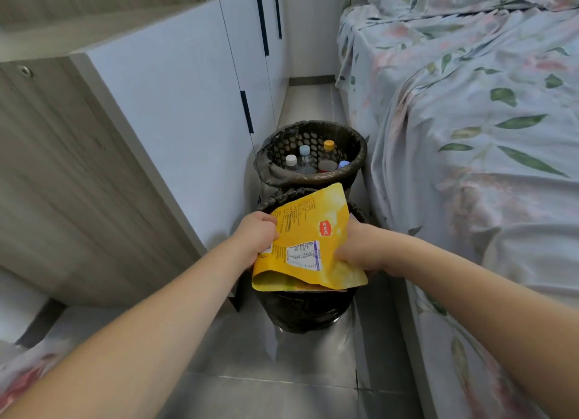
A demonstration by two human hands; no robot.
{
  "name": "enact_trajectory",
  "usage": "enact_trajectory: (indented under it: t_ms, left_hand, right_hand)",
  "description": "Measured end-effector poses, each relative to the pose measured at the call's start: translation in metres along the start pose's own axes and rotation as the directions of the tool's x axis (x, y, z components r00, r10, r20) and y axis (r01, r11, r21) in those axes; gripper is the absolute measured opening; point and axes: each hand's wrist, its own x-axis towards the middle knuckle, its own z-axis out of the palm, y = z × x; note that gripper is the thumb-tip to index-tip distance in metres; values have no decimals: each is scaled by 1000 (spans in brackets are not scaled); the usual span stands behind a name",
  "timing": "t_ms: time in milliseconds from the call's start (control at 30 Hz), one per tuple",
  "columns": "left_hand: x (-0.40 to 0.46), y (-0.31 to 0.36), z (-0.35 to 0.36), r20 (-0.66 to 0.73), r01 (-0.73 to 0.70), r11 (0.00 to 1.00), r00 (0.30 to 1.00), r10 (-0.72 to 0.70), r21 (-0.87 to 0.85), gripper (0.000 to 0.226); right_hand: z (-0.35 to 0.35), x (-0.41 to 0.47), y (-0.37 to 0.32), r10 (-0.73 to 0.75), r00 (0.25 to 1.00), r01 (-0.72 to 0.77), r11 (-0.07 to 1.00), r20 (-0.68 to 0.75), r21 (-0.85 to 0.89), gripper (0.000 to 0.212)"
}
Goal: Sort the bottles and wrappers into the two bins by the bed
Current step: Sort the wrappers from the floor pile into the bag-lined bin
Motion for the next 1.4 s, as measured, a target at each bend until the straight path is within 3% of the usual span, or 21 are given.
enact_trajectory:
  t_ms: [133,233,367,467,567,633,700,767,867,1033,1167,1233,1300,1400]
  left_hand:
    - [0,-14,20,-47,-118,984,991,125,135,42]
    - [0,-17,29,-43,-131,968,989,143,212,39]
    - [5,-17,33,12,-132,909,990,139,395,22]
    - [9,-18,29,61,-192,786,979,193,587,16]
    - [-3,-17,13,233,-430,619,897,376,658,24]
    - [-17,-16,1,457,-530,612,841,291,587,42]
    - [-30,-18,-5,628,-542,613,773,94,575,76]
    - [-35,-24,-5,686,-571,543,727,-13,616,103]
    - [-33,-24,0,673,-575,487,739,-35,657,105]
    - [-17,-16,12,644,-546,544,765,12,638,49]
    - [4,-23,28,529,-412,518,844,-95,750,58]
    - [11,-27,37,515,-378,480,836,-190,791,62]
    - [10,-23,40,523,-297,557,796,-304,776,60]
    - [8,-7,26,616,-155,767,702,-358,622,44]
  right_hand:
    - [4,1,-1,23,1000,-19,980,16,-200,72]
    - [7,5,5,-46,999,38,961,-21,-275,81]
    - [8,8,14,-68,998,61,920,-6,-388,78]
    - [12,11,20,-65,995,92,835,69,-542,74]
    - [16,16,25,-45,989,123,774,140,-621,64]
    - [17,16,26,-52,983,153,763,177,-628,47]
    - [16,16,25,-56,981,161,766,185,-622,38]
    - [17,14,24,-50,981,155,784,188,-601,34]
    - [18,13,26,-79,978,183,770,194,-611,31]
    - [25,9,27,-97,977,186,828,193,-529,33]
    - [21,6,23,-119,972,212,821,204,-531,40]
    - [22,12,28,-118,966,234,770,228,-594,35]
    - [23,16,30,-121,962,254,727,246,-637,28]
    - [23,18,31,-105,964,243,721,245,-649,19]
